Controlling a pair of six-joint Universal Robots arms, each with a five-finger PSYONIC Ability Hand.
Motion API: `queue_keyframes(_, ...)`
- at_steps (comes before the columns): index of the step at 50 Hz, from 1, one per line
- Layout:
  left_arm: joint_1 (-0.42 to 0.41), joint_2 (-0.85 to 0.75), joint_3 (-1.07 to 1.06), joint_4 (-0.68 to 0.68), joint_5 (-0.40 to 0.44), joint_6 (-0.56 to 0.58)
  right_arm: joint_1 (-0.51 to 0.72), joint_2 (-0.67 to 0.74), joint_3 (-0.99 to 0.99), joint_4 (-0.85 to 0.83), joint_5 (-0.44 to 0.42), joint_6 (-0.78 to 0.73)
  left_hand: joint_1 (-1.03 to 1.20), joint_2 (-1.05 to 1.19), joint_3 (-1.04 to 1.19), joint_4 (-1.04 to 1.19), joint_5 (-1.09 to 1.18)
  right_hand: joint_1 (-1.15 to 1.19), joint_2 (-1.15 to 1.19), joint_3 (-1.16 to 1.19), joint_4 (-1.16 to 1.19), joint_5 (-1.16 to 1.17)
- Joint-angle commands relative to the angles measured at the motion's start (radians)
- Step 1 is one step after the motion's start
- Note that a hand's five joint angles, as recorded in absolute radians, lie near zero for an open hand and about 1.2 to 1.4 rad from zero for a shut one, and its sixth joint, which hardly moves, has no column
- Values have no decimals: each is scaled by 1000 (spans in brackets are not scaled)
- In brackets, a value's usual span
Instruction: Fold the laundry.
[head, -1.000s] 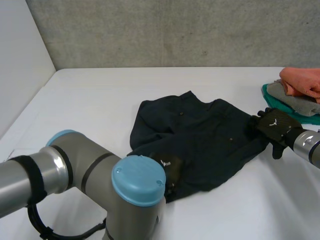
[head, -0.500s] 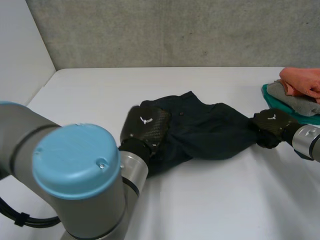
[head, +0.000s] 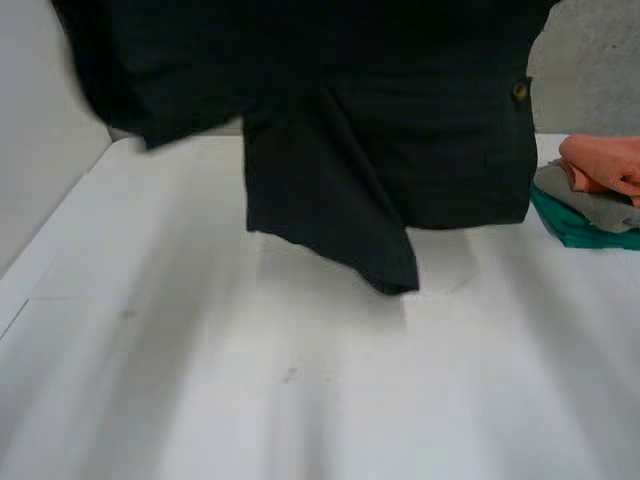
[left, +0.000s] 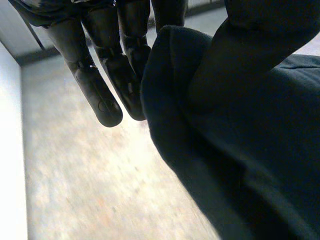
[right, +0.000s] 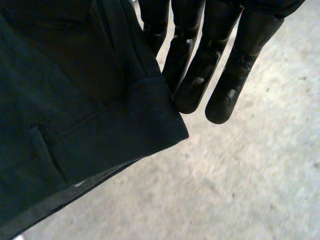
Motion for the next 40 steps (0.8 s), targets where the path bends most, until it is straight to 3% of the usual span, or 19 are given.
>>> queue_keyframes(1,12,-64,40,0,15,1,52,43,-52,2,20,21,273,200,205,198,221,437,221,206,209,243)
queue_keyframes(9,141,-324,36,3,53,1,142,273,-52,4,79,-32,273,200,205,198,221,437,221,206,209,243)
queue_keyframes(18,170,-671,102,115,89,4,226,546,-67,-45,142,-135,273,200,205,198,221,437,221,206,209,243)
queue_keyframes(22,190,-832,186,174,89,4,268,658,-82,-164,215,-177,273,200,205,198,221,437,221,206,209,243)
queue_keyframes(26,193,-964,303,207,103,11,300,792,-136,-347,362,-201,273,200,205,198,221,437,221,206,209,243)
queue_keyframes(27,193,-1001,347,210,107,11,305,806,-139,-375,379,-204,-64,-137,-132,-138,-116,437,221,206,209,243)
queue_keyframes(29,192,-1023,373,210,107,10,309,832,-153,-405,399,-214,-762,-835,-830,-837,-814,-432,-648,-663,-660,-626)
queue_keyframes(30,192,-1029,378,213,107,10,312,849,-159,-412,393,-227,-949,-1022,-1017,-1023,-1001,-785,-1001,-1016,-1013,-979)
queue_keyframes(35,175,-985,328,220,103,8,314,831,-142,-401,372,-234,-949,-1022,-1017,-1023,-1001,-785,-1001,-1016,-1013,-979)
queue_keyframes(40,169,-846,165,215,100,8,311,712,-49,-369,382,-243,-949,-1022,-1017,-1023,-1001,-785,-1001,-1016,-1013,-979)
